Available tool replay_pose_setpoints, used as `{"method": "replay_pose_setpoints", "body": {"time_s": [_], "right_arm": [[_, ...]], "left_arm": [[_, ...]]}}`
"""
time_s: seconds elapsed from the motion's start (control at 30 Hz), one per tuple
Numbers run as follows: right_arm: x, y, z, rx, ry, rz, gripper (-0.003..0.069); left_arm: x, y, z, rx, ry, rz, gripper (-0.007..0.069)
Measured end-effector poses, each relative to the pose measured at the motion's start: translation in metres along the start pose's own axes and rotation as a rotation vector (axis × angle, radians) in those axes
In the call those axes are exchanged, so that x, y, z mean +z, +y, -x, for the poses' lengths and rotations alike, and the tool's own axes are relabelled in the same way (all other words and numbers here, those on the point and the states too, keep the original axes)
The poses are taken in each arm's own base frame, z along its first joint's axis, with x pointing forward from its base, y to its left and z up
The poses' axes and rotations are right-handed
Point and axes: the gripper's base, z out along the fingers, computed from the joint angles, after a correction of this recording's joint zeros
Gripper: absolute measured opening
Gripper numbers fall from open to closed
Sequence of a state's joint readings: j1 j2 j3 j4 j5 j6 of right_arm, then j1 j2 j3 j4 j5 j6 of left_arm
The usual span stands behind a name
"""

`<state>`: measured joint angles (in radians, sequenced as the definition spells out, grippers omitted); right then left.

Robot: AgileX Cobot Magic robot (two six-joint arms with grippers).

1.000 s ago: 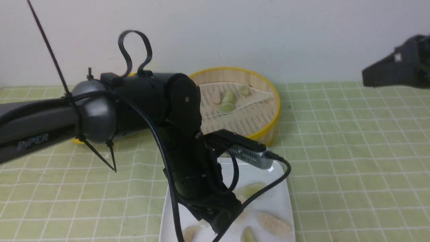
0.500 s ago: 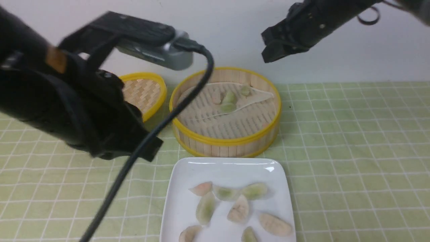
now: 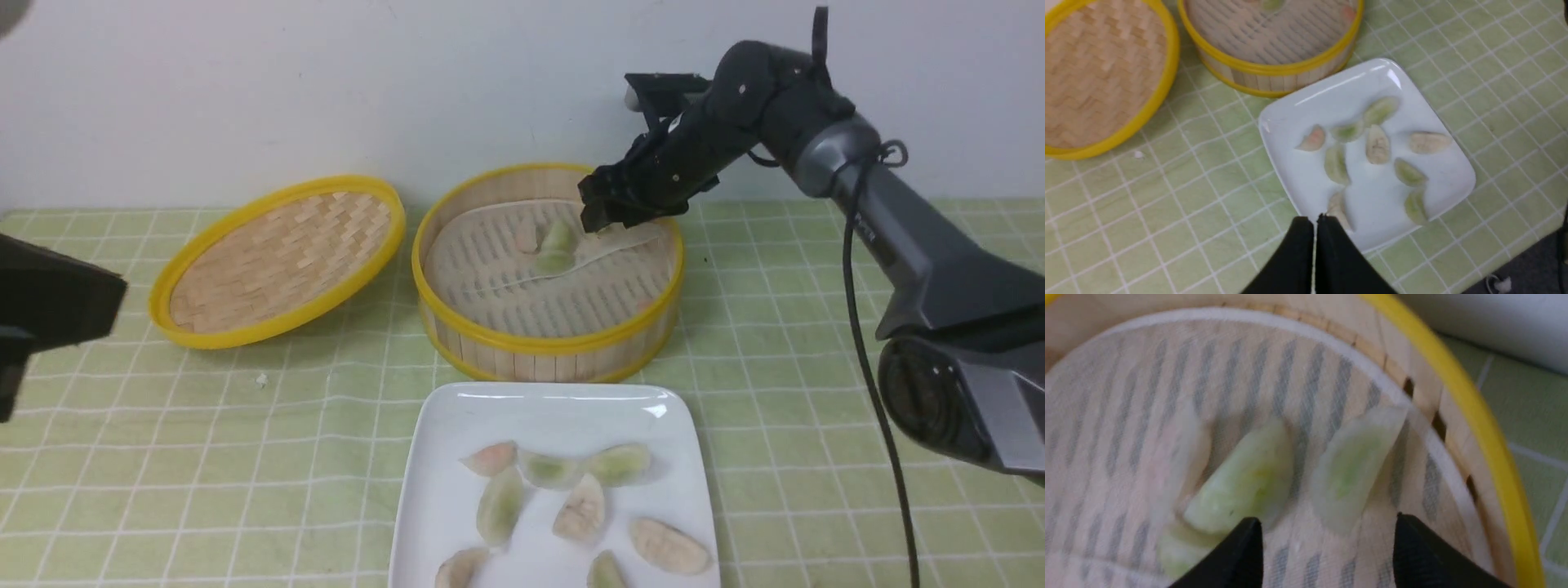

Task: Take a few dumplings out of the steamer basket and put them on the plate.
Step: Use the right arm to grab a dumpling from inside the steamer, then use the right arm to put the dumpling into the plate

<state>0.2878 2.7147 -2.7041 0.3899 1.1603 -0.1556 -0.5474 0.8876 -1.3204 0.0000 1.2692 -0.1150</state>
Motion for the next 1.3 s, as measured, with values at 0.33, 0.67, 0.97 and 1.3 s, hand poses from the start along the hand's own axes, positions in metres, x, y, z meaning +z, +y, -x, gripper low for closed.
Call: {"method": "replay_pose_setpoints", "body": {"time_s": [0.33, 0.67, 0.97, 1.3], "right_arm": [[0.017, -0.002, 0.001, 0.007, -0.083, -0.008, 0.0407], [0.030, -0.003, -0.008, -0.036, -0.047, -0.035, 0.0169], [-0.004, 0.012, -0.001, -0.085, 0.049, -0.035, 0.0171], [-0.120, 0.068, 0.031, -0.076, -0.048, 0.052, 0.0171]], "left_arm": [[-0.004, 0.007, -0.001, -0.008, -0.014, 0.075, -0.0006], [-0.004, 0.007, -0.001, -0.009, -0.014, 0.075, -0.0006], [-0.003, 0.007, -0.001, -0.009, -0.012, 0.075, -0.0006], [-0.003, 0.007, -0.001, -0.009, -0.012, 0.077, -0.0006]]}}
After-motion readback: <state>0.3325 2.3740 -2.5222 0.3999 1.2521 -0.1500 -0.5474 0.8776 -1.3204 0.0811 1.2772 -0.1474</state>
